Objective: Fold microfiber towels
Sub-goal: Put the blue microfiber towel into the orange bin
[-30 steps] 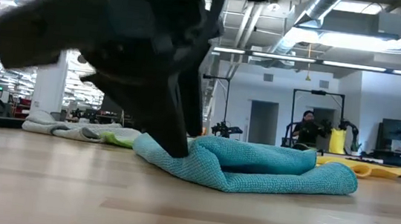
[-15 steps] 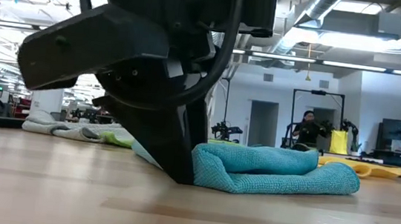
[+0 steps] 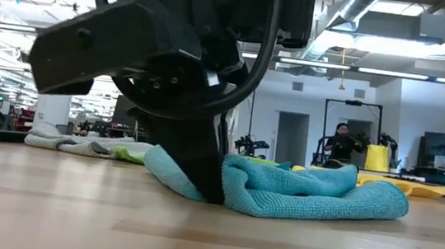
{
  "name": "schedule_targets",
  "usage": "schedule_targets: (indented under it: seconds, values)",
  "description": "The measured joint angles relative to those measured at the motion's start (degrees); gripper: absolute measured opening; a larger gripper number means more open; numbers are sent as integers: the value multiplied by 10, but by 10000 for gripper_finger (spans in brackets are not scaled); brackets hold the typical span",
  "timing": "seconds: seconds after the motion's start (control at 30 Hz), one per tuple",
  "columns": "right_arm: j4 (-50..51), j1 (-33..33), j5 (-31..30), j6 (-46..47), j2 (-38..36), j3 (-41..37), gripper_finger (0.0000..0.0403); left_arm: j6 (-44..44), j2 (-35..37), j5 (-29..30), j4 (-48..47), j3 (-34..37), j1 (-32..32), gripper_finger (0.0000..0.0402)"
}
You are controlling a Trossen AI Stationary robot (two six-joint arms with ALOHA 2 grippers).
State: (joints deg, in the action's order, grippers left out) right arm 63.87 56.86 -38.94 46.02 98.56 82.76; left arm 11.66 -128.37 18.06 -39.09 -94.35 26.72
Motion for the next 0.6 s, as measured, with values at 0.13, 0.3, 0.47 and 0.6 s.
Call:
schedule_targets:
  seconds: [0.13, 0.3, 0.47, 0.6]
  values:
    - [0, 0, 0, 0, 0, 0, 225, 1, 8, 1, 0, 2, 2, 5]
    - [0, 0, 0, 0, 0, 0, 225, 11, 39, 9, -9, 4, 4, 2]
    - [0, 0, 0, 0, 0, 0, 225, 40, 70, 18, -48, 3, 4, 1]
    - [0, 0, -1, 0, 0, 0, 225, 63, 107, 19, -76, 2, 6, 1]
